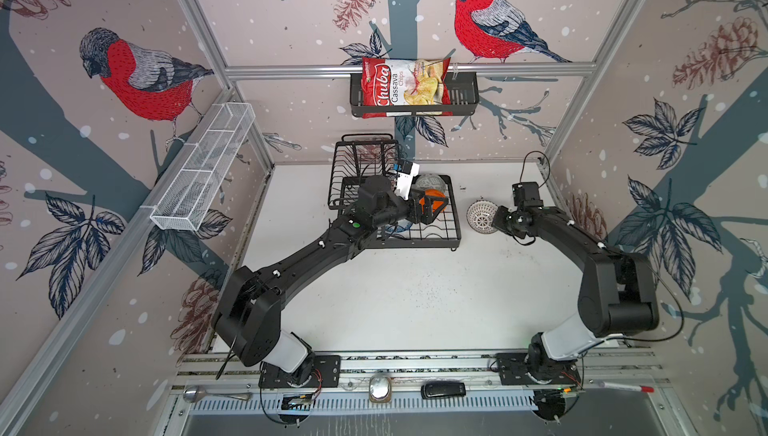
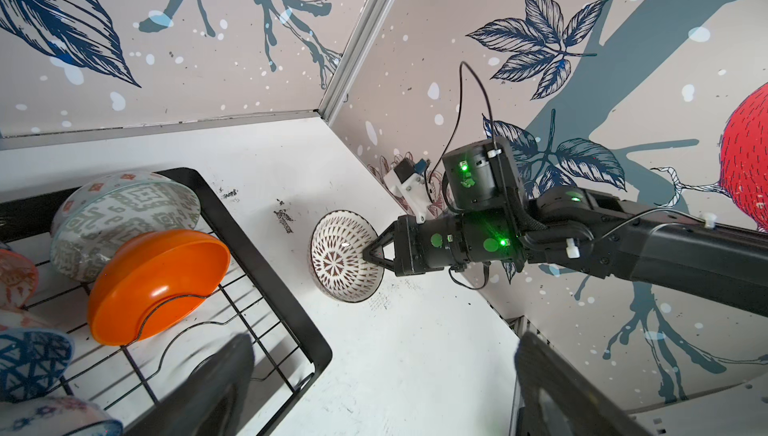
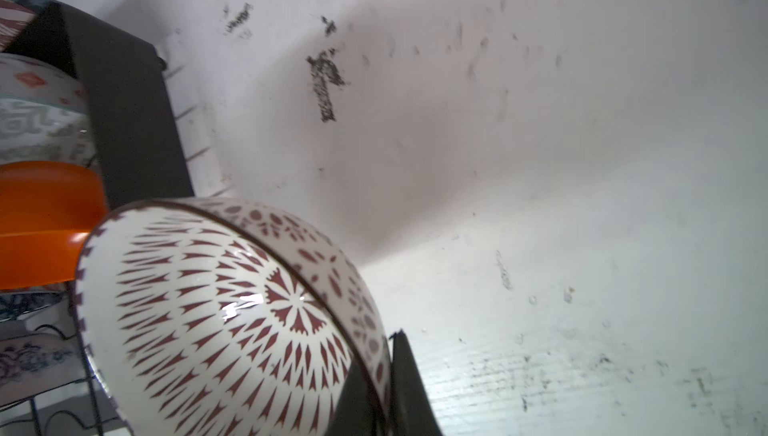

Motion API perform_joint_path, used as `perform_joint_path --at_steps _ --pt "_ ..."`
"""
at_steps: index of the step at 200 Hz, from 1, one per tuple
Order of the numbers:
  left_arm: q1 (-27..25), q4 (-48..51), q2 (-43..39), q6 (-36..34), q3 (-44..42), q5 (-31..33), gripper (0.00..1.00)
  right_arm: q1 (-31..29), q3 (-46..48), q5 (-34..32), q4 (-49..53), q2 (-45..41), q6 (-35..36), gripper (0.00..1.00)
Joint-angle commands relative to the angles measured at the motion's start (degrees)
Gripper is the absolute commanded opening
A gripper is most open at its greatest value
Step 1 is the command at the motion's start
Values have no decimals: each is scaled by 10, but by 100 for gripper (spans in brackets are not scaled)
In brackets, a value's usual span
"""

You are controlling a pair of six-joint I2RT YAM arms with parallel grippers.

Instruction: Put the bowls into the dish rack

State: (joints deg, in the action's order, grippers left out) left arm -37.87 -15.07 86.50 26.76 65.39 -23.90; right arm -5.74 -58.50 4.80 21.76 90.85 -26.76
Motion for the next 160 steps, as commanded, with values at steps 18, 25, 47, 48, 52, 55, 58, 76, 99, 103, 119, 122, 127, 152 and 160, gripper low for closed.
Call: perform_joint_path --at_steps 18,25,47,48,52,55,58,76,99,103,119,122,127,152,160 --pt "-6 8 -2 -24 4 21 98 13 10 10 -35 17 -5 0" --pt "-8 10 -3 -26 4 23 98 16 12 12 -37 22 -5 0" --pt "-11 14 -2 -29 5 24 98 19 19 16 -43 35 -7 2" --pt "-11 14 -2 -29 5 24 98 19 20 17 -43 36 -7 2" --pt "-11 14 -2 -29 6 25 98 19 21 18 -45 37 -8 2" --pt "-11 14 -2 -30 5 25 98 20 22 19 -47 39 -8 2" --pt "-12 14 -2 -30 6 25 98 21 24 19 -48 40 -8 2" --pt "-15 19 -3 -34 6 30 98 22 34 18 -55 41 -10 2" --pt "-20 25 -5 -43 7 39 98 26 38 17 -57 42 -10 4" --pt "-22 27 -5 -44 7 40 98 27 38 18 -57 43 -10 5" --pt "-28 34 -5 -53 10 48 98 27 37 19 -57 42 -12 8" --pt "-29 36 -5 -55 10 50 98 27 37 19 -57 42 -12 9" --pt "-31 38 -6 -59 10 53 98 28 37 20 -57 40 -12 10" --pt "-40 48 -8 -74 13 72 98 30 41 25 -59 37 -13 17" --pt "-41 52 -8 -78 15 75 98 31 42 26 -62 35 -14 20"
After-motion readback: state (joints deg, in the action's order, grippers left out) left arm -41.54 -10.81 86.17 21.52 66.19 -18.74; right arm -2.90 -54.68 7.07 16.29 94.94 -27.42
